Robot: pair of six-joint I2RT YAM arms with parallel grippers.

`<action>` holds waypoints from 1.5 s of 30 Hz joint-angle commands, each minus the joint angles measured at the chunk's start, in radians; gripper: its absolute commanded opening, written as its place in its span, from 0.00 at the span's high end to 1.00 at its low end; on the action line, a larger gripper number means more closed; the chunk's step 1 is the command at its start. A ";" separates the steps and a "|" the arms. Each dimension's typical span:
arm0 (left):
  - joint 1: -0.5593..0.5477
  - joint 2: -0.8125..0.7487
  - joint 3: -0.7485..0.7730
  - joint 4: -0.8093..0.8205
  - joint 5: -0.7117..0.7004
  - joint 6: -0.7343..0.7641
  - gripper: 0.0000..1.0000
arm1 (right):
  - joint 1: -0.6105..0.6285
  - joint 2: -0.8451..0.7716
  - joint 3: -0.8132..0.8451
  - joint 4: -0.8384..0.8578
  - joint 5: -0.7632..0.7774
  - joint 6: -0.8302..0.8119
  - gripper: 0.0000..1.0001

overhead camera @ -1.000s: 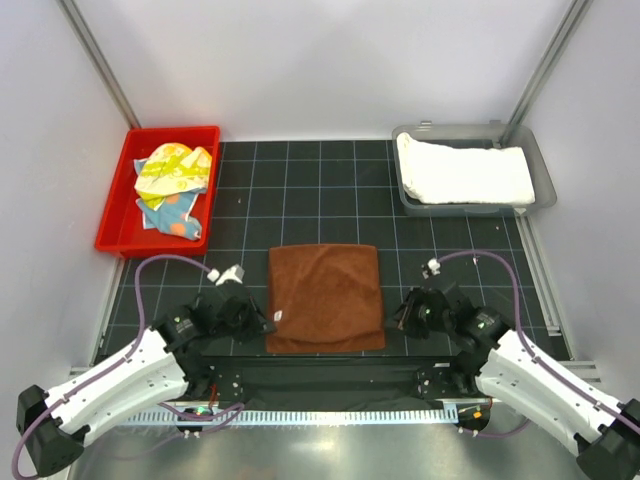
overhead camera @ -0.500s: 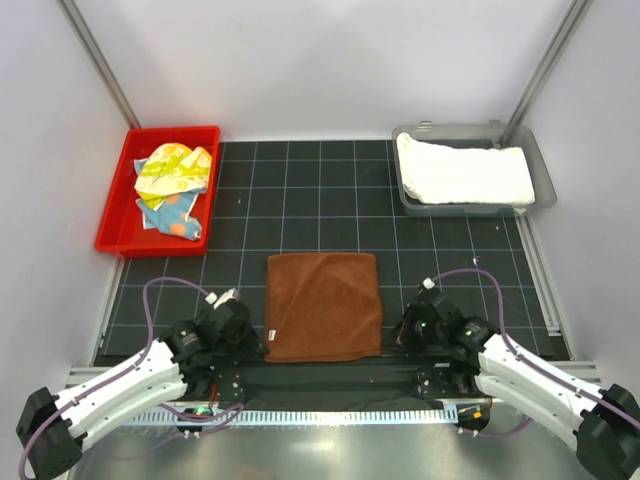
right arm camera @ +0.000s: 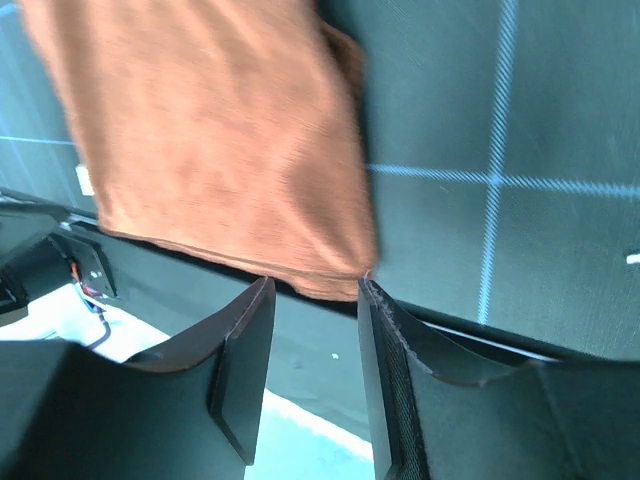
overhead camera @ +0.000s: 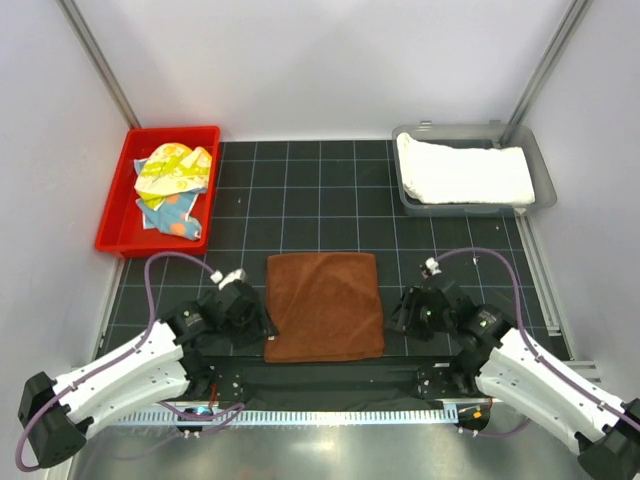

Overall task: Fold and stack the towels
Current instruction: Fold the towel

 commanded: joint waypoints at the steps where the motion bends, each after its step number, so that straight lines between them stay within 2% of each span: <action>1: 0.005 0.076 0.189 -0.041 -0.175 0.161 0.42 | 0.002 0.101 0.128 -0.014 0.077 -0.156 0.54; 3: 0.022 0.134 0.345 -0.064 -0.272 0.249 0.35 | -0.012 0.178 0.174 0.062 0.035 -0.219 0.55; 5: 0.082 0.240 0.472 -0.079 -0.362 0.352 0.31 | -0.023 0.344 0.271 0.114 0.062 -0.250 0.56; 7: 0.141 0.317 0.529 -0.064 -0.346 0.451 0.31 | -0.030 0.513 0.355 0.115 0.102 -0.290 0.56; 8: 0.210 0.390 0.549 -0.052 -0.332 0.479 0.33 | -0.036 0.568 0.390 0.123 0.133 -0.296 0.56; 11: 0.315 0.522 0.606 0.008 -0.236 0.559 0.38 | -0.078 0.713 0.516 0.155 0.169 -0.345 0.56; 14: 0.369 0.637 0.631 0.085 -0.170 0.603 0.39 | -0.179 0.795 0.533 0.199 0.151 -0.373 0.55; 17: 0.402 0.722 0.643 0.141 -0.087 0.617 0.45 | -0.265 0.846 0.528 0.307 0.050 -0.398 0.55; 25: 0.441 0.941 0.711 0.217 0.011 0.670 0.46 | -0.309 0.998 0.590 0.399 -0.068 -0.451 0.55; 33: 0.462 1.075 0.758 0.220 0.024 0.691 0.53 | -0.310 1.065 0.597 0.439 -0.042 -0.461 0.56; 36: 0.470 1.103 0.778 0.223 0.062 0.705 0.71 | -0.317 1.096 0.611 0.454 -0.048 -0.468 0.62; 37: 0.473 1.116 0.787 0.223 0.071 0.711 0.81 | -0.320 1.105 0.625 0.454 -0.045 -0.470 0.64; 39: 0.487 1.132 0.810 0.220 0.082 0.714 0.90 | -0.329 1.130 0.634 0.460 -0.034 -0.476 0.69; 40: 0.493 1.141 0.820 0.220 0.090 0.716 1.00 | -0.334 1.137 0.646 0.463 -0.031 -0.479 0.79; 43: 0.522 1.184 0.870 0.217 0.125 0.717 1.00 | -0.352 1.168 0.680 0.472 -0.022 -0.500 0.98; 45: 0.541 1.218 0.907 0.217 0.130 0.722 1.00 | -0.363 1.203 0.709 0.474 -0.010 -0.513 0.99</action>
